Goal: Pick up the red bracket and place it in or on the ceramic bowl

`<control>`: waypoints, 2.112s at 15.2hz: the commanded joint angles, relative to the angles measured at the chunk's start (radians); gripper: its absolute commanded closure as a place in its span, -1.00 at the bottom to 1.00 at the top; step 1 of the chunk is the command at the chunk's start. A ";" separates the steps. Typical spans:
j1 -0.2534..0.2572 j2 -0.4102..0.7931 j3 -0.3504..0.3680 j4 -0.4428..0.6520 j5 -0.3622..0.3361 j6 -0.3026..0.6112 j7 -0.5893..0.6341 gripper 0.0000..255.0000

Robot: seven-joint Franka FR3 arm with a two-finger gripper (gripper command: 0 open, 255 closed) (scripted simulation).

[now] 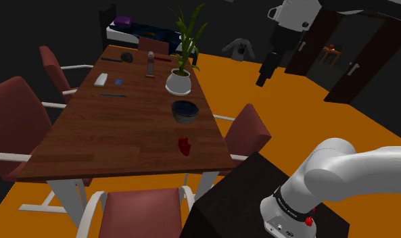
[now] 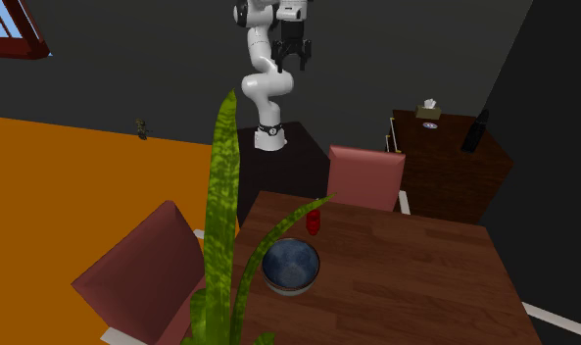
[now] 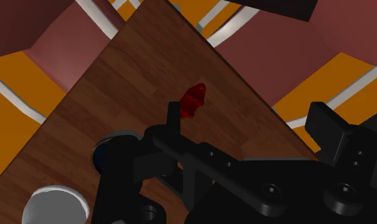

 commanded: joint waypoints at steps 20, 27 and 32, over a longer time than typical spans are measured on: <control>-0.068 0.419 0.132 -0.268 0.026 0.671 0.292 -1.00; -0.107 0.694 0.168 -0.231 -0.039 0.898 0.433 -1.00; -0.119 0.906 0.164 -0.161 -0.129 1.027 0.557 -1.00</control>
